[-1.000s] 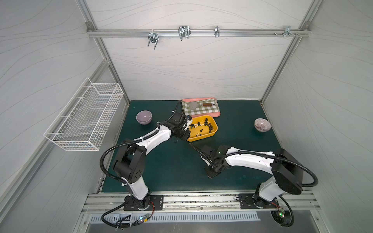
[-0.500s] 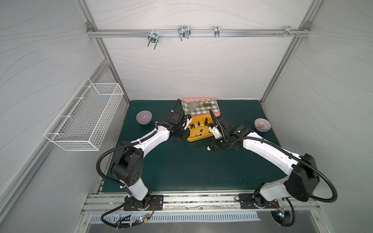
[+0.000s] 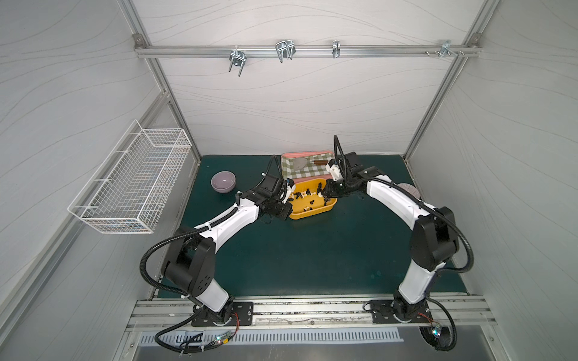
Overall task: Put the chess pieces into the storage box
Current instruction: Place the chess piece in the storage box.
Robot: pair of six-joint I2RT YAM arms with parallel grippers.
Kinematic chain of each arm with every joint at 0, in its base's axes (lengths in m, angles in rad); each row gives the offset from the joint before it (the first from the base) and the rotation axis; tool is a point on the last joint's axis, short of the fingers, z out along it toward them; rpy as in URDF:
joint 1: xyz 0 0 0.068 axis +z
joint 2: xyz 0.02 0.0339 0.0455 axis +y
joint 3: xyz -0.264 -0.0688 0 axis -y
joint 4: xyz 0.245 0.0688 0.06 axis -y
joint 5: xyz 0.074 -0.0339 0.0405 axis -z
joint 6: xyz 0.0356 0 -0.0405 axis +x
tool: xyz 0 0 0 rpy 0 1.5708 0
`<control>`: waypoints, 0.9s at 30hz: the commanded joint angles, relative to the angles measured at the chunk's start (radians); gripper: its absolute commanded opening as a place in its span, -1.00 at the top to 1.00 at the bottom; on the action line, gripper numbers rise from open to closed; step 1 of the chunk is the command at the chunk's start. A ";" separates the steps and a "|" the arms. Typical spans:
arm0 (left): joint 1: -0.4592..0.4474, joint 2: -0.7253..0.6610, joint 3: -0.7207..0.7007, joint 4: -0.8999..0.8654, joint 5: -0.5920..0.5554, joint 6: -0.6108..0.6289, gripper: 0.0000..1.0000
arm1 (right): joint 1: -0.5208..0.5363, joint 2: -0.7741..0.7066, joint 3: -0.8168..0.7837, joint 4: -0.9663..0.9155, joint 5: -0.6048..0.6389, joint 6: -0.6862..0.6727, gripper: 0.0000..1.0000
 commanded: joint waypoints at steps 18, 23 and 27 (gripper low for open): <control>0.004 -0.079 -0.069 0.026 -0.005 -0.025 0.40 | -0.032 0.306 0.186 0.058 -0.077 0.074 0.74; 0.004 -0.079 -0.071 0.026 0.008 -0.019 0.41 | -0.033 0.307 0.190 0.054 -0.079 0.074 0.65; 0.004 -0.077 -0.070 0.020 0.009 -0.013 0.40 | -0.034 0.304 0.190 0.050 -0.080 0.061 0.48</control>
